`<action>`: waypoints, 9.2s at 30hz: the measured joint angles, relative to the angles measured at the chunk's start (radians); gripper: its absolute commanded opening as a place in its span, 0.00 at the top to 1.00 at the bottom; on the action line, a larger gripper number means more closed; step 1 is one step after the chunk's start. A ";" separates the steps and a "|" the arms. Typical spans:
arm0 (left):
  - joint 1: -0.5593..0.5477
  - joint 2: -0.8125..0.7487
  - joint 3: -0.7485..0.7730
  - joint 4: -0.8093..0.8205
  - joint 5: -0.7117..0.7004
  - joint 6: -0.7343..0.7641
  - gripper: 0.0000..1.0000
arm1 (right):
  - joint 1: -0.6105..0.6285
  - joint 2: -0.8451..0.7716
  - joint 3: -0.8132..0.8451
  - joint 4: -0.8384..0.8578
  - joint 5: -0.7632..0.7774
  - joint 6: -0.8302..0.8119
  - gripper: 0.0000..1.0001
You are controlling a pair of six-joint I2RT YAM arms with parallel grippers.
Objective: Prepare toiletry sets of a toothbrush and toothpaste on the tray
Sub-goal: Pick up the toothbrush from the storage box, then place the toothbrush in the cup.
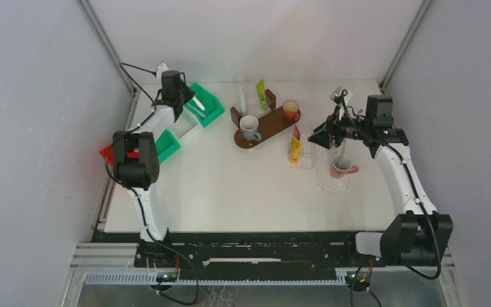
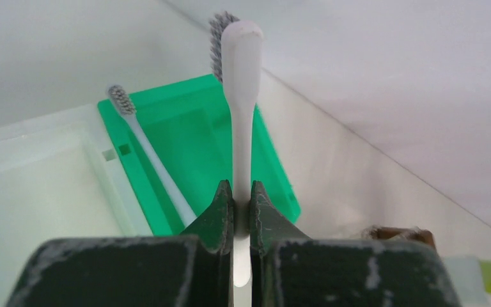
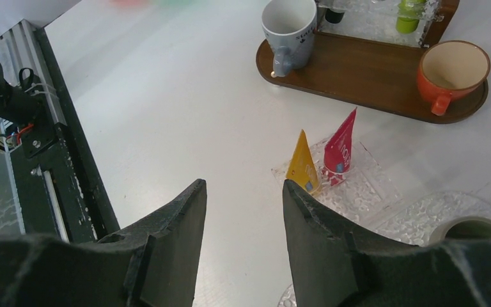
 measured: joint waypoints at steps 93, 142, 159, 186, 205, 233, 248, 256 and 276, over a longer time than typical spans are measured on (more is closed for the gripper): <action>-0.765 -0.526 -0.644 0.357 0.800 1.188 1.00 | 0.171 -0.125 -0.190 -0.046 -0.398 -0.506 0.48; -0.691 -0.727 -0.845 0.647 0.605 1.020 0.10 | 0.140 -0.126 -0.189 0.223 -0.311 -0.092 1.00; -0.466 -0.777 -0.919 0.781 0.158 0.589 0.07 | 0.095 0.051 0.173 0.351 -0.072 0.213 1.00; -0.437 -0.785 -0.962 0.828 0.132 0.471 0.07 | 0.130 0.612 0.516 0.500 0.652 0.561 1.00; -0.430 -0.785 -0.963 0.848 0.134 0.463 0.06 | 0.132 0.756 0.561 0.493 0.677 0.561 0.95; -0.426 -0.795 -0.987 0.872 0.134 0.460 0.06 | 0.128 0.822 0.604 0.471 0.692 0.557 0.69; -0.426 -0.796 -0.986 0.872 0.134 0.460 0.06 | 0.117 0.827 0.604 0.463 0.691 0.558 0.46; -0.426 -0.796 -0.986 0.873 0.134 0.460 0.06 | 0.114 0.826 0.603 0.463 0.691 0.557 0.41; -0.425 -0.811 -1.000 0.879 0.132 0.460 0.04 | 0.051 0.484 0.348 0.438 0.539 0.491 0.33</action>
